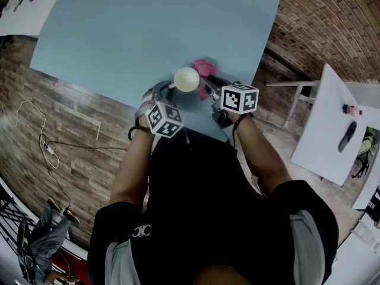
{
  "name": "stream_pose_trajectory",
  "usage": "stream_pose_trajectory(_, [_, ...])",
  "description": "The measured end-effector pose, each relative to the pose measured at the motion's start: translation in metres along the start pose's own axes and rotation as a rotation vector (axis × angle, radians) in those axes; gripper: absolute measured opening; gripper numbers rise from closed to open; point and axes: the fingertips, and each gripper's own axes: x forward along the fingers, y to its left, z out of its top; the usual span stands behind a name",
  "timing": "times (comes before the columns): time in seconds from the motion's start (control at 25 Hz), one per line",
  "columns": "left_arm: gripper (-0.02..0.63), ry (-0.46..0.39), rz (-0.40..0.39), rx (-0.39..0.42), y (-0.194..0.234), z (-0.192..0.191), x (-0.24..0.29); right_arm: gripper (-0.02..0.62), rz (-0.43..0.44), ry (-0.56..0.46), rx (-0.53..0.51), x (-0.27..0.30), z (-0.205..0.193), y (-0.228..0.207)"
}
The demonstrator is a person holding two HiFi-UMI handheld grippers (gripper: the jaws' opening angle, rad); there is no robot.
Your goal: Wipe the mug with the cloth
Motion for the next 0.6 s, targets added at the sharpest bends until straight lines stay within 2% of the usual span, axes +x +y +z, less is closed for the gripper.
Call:
stream_pose_trajectory(0.12, [0.060,0.020,0.007,-0.002,0.001,-0.004,-0.001,0.037,0.053,-0.004,0.032,0.000,-0.001,0.004])
stream_pose_trajectory(0.24, [0.060,0.045,0.008,0.001,0.002,-0.007,0.001,0.037,0.197,-0.037,0.068,-0.011,0.010,0.023])
stream_pose_trajectory(0.32, [0.060,0.057,0.006,0.002,0.001,-0.009,0.002,0.037,0.259,-0.043,0.073,-0.016,0.012,0.031])
stream_pose_trajectory(0.44, [0.060,0.065,0.005,0.000,-0.002,-0.010,0.002,0.037,0.273,-0.038,0.108,-0.013,0.006,0.021])
stream_pose_trajectory(0.6, [0.060,0.072,0.004,0.002,-0.002,-0.008,0.002,0.037,0.220,-0.007,0.129,-0.001,-0.007,0.002])
